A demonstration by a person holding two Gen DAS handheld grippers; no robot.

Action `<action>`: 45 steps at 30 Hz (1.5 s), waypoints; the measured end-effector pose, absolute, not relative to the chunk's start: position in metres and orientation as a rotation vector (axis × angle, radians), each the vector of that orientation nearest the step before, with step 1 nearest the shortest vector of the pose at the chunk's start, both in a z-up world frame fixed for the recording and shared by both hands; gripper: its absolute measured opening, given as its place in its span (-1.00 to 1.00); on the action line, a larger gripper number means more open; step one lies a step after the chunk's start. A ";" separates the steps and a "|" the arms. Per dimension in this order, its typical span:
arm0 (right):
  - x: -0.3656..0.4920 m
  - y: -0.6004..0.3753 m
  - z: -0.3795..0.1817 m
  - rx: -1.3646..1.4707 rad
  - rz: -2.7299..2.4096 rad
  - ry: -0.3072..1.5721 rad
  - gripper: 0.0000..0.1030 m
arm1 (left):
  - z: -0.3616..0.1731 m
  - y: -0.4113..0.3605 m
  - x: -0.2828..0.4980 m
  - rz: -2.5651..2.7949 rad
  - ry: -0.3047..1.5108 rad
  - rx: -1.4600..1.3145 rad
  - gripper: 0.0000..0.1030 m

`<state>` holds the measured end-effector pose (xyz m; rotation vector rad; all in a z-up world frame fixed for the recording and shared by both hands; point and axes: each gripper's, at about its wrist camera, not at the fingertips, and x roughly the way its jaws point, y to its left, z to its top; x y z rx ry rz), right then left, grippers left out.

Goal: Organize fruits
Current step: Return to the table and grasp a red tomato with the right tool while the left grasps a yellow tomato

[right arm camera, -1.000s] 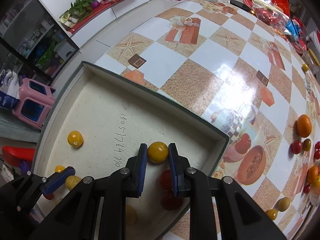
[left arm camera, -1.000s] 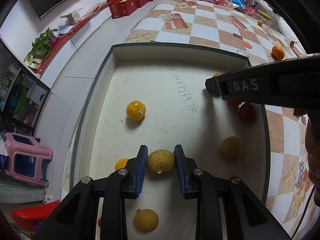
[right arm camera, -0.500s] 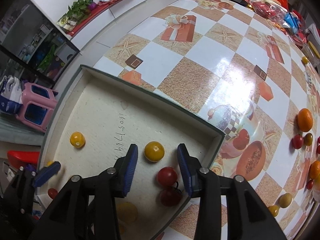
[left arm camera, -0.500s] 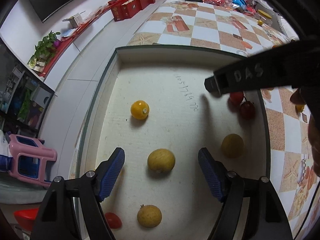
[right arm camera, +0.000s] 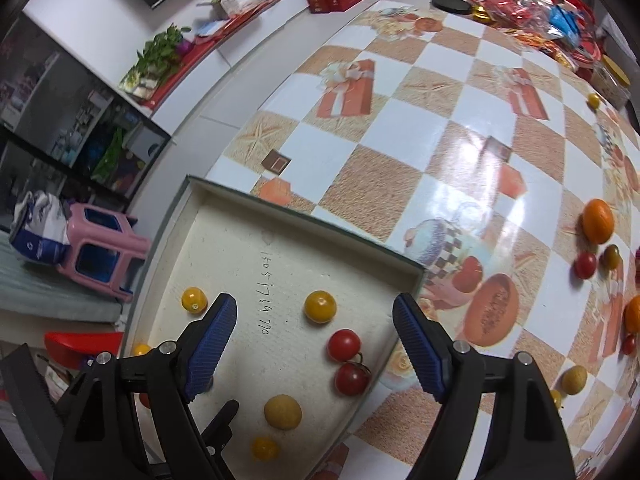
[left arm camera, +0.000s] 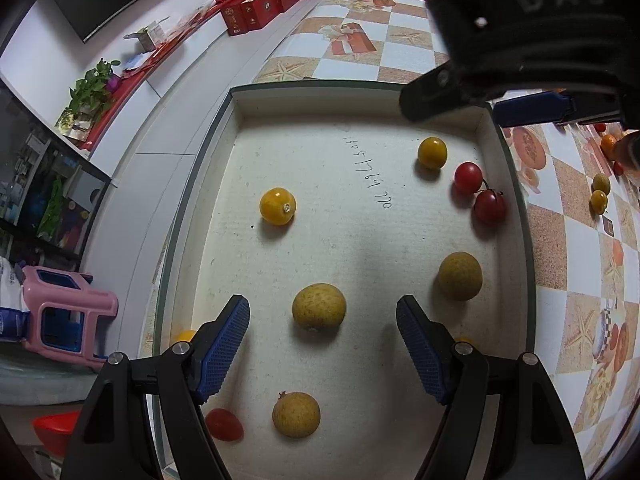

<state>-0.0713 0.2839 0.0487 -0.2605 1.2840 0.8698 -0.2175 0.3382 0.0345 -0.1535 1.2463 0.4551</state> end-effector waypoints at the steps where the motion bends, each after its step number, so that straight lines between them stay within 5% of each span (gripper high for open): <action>1: -0.071 0.279 0.051 -0.254 0.866 1.281 0.64 | 0.036 0.337 -0.217 0.455 1.246 -0.148 0.50; 10: -0.061 0.236 0.064 -0.185 0.790 1.252 0.79 | 0.049 0.316 -0.207 0.410 1.228 -0.102 0.50; 31: -0.022 0.029 0.041 -0.057 0.309 1.228 0.79 | 0.075 0.205 -0.139 0.163 1.179 -0.008 0.50; 37: -0.009 0.006 0.030 0.008 0.251 1.198 0.42 | 0.057 0.171 -0.112 0.117 1.178 -0.012 0.50; 45: 0.012 0.013 0.017 0.039 0.274 1.169 0.21 | 0.034 0.156 -0.084 0.103 1.154 -0.014 0.50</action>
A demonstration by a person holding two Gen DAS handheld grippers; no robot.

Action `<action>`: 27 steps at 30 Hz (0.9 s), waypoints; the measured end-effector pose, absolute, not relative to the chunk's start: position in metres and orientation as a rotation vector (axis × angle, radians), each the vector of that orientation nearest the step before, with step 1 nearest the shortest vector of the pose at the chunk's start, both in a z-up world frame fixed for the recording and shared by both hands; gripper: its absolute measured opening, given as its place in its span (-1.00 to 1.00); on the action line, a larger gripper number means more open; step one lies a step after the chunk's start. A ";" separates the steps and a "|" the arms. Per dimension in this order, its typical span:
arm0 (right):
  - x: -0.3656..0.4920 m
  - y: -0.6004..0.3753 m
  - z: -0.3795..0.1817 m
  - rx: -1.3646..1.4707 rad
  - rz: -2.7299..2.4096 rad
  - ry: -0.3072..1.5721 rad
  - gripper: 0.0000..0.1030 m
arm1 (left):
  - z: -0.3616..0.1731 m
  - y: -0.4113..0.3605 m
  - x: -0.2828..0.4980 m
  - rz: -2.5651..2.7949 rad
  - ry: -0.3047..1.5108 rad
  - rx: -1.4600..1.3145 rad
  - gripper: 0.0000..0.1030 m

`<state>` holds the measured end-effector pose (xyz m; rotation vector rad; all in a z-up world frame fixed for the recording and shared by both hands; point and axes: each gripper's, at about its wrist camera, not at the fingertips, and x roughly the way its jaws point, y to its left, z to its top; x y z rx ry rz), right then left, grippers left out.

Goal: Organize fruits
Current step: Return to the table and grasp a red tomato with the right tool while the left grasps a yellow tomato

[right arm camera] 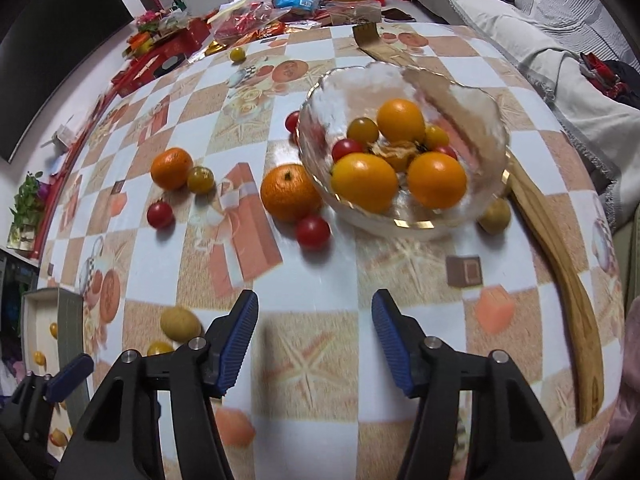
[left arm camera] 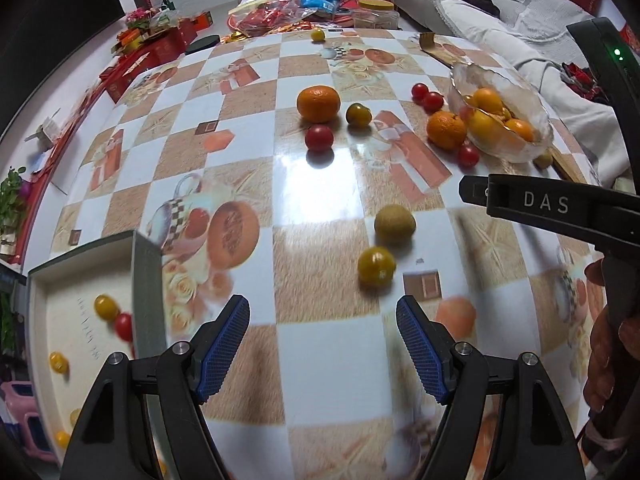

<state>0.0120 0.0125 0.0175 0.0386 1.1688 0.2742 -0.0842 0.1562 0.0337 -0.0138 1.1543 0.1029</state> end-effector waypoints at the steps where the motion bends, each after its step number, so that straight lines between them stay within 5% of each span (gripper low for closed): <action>1: 0.015 0.014 0.017 0.040 0.278 1.166 0.17 | 0.032 0.156 -0.081 0.101 1.154 -0.019 0.50; 11: 0.034 0.024 0.013 0.057 0.286 1.132 -0.04 | 0.021 0.149 -0.063 0.087 1.145 -0.031 0.47; 13: 0.036 0.027 0.012 0.051 0.285 1.126 -0.23 | 0.019 0.147 -0.061 0.081 1.157 -0.027 0.19; 16: 0.039 0.027 0.012 0.058 0.287 1.125 -0.60 | 0.015 0.144 -0.060 0.081 1.168 -0.030 0.18; 25: 0.029 0.015 0.019 0.075 0.323 1.137 -0.60 | 0.017 0.138 -0.053 0.033 1.160 -0.049 -0.55; 27: 0.025 0.009 0.022 0.076 0.324 1.140 -0.60 | 0.018 0.139 -0.053 0.023 1.158 -0.056 -0.55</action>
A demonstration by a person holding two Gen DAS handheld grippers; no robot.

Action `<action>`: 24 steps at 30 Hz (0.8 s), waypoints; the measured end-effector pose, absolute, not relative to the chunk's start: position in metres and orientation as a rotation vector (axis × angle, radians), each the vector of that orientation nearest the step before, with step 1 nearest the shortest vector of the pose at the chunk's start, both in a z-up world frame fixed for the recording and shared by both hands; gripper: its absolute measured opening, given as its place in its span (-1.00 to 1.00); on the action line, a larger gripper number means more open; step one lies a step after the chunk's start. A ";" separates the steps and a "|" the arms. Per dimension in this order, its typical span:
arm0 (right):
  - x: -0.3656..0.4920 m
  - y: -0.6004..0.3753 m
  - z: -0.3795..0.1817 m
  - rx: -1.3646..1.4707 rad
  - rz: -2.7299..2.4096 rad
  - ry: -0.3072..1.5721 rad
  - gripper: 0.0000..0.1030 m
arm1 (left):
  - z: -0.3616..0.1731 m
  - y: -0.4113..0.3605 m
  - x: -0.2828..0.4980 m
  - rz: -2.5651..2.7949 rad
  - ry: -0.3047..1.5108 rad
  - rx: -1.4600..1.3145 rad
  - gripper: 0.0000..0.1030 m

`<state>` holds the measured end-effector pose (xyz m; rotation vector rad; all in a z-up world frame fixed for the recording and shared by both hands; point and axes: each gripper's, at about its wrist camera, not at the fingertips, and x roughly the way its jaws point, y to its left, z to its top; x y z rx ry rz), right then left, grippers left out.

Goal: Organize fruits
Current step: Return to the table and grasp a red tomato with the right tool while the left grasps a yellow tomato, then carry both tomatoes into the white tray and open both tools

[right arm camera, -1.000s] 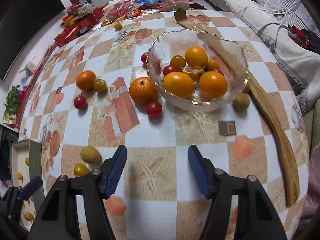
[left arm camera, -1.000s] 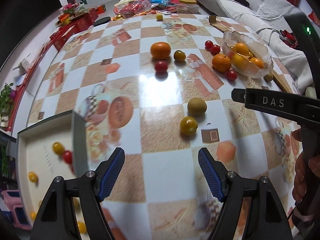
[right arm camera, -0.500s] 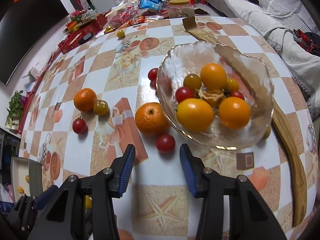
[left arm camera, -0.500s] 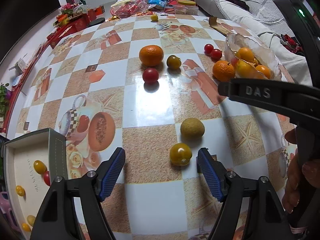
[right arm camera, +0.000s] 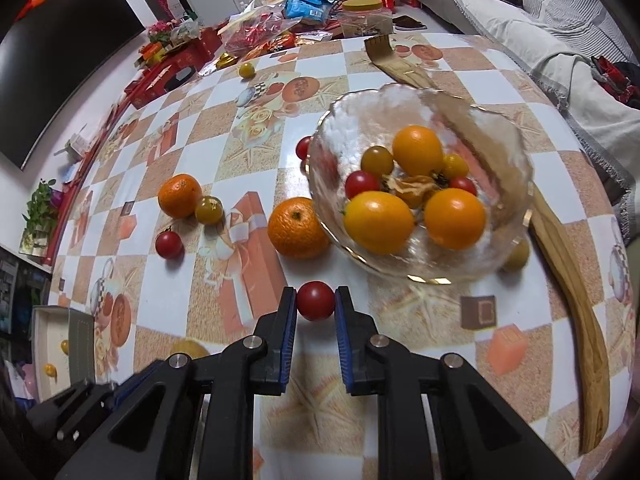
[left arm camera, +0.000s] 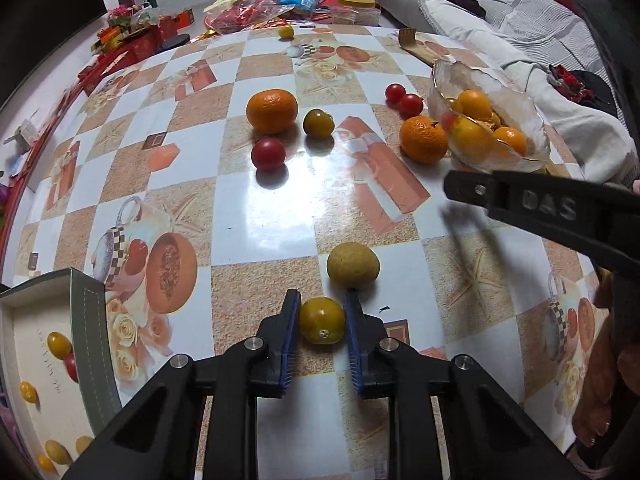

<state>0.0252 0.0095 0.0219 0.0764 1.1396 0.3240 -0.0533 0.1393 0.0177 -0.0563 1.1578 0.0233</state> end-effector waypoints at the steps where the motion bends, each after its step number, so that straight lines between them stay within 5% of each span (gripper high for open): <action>1: 0.024 0.007 0.023 0.078 0.324 1.142 -0.60 | 0.018 0.142 -0.054 0.014 1.160 -0.077 -0.55; 24: -0.047 0.019 0.050 0.026 0.443 1.197 -0.60 | 0.071 0.193 -0.124 0.067 1.111 -0.190 -0.55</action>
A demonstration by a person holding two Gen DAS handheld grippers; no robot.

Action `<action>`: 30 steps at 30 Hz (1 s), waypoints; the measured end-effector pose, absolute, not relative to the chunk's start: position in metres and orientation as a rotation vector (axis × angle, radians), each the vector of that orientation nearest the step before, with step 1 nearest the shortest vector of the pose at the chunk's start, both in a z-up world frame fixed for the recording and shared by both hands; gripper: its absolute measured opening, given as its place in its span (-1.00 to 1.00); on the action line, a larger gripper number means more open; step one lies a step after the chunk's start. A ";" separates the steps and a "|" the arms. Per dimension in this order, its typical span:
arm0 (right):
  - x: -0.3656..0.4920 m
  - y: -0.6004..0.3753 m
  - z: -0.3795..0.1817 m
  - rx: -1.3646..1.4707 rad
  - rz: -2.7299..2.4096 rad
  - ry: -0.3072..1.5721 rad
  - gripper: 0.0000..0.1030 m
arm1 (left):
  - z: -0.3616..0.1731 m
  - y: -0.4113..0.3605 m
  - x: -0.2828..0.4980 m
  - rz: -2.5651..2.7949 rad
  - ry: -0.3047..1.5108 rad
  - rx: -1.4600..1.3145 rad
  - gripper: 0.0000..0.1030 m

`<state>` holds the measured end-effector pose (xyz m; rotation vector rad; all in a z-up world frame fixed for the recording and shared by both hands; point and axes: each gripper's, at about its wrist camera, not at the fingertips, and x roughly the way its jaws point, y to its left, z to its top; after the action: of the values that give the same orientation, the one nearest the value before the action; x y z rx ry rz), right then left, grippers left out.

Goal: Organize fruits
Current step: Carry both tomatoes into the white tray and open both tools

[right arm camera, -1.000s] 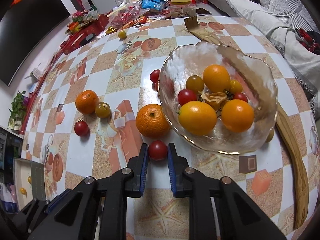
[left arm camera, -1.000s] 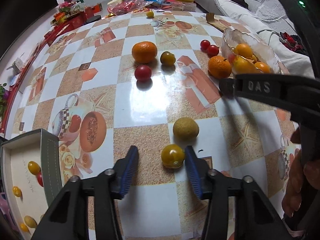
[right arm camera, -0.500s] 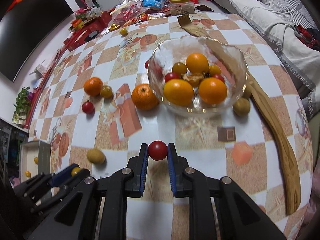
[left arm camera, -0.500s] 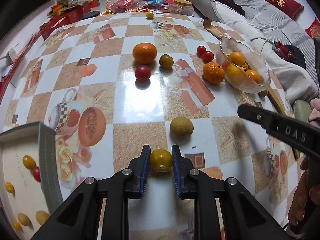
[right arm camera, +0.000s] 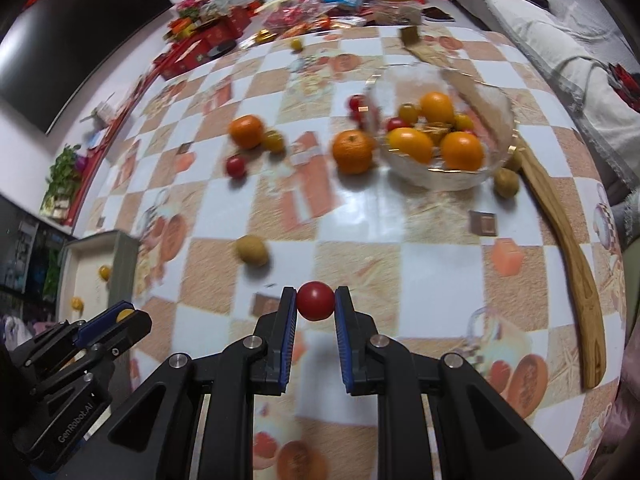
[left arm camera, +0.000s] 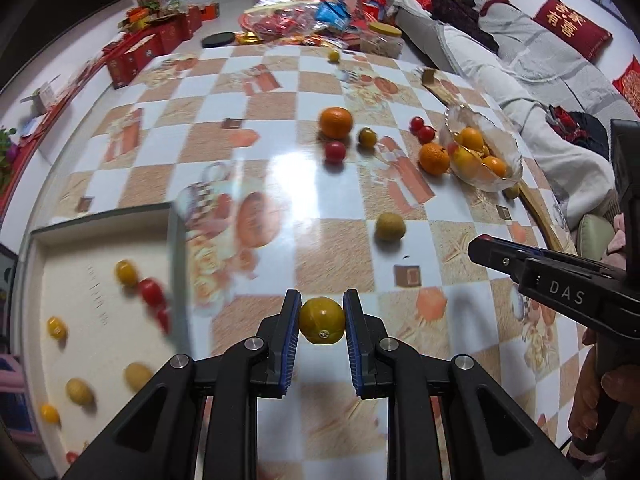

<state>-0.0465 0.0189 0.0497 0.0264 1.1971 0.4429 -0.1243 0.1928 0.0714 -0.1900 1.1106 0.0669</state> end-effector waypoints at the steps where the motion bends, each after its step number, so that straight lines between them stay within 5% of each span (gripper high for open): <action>1: -0.050 0.025 0.052 0.018 0.457 1.198 -0.60 | 0.075 0.199 -0.131 0.080 1.107 -0.195 -0.55; 16: -0.099 0.146 0.071 -0.123 0.749 1.216 -0.60 | 0.077 0.298 -0.250 0.342 1.158 -0.273 -0.55; 30: -0.128 0.273 0.042 -0.353 0.923 1.296 -0.60 | 0.034 0.307 -0.283 0.415 1.263 -0.315 -0.55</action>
<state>-0.1276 0.2725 0.0416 -0.3529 1.2960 0.9233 -0.2827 0.3065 0.0338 -0.3146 1.2634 0.4151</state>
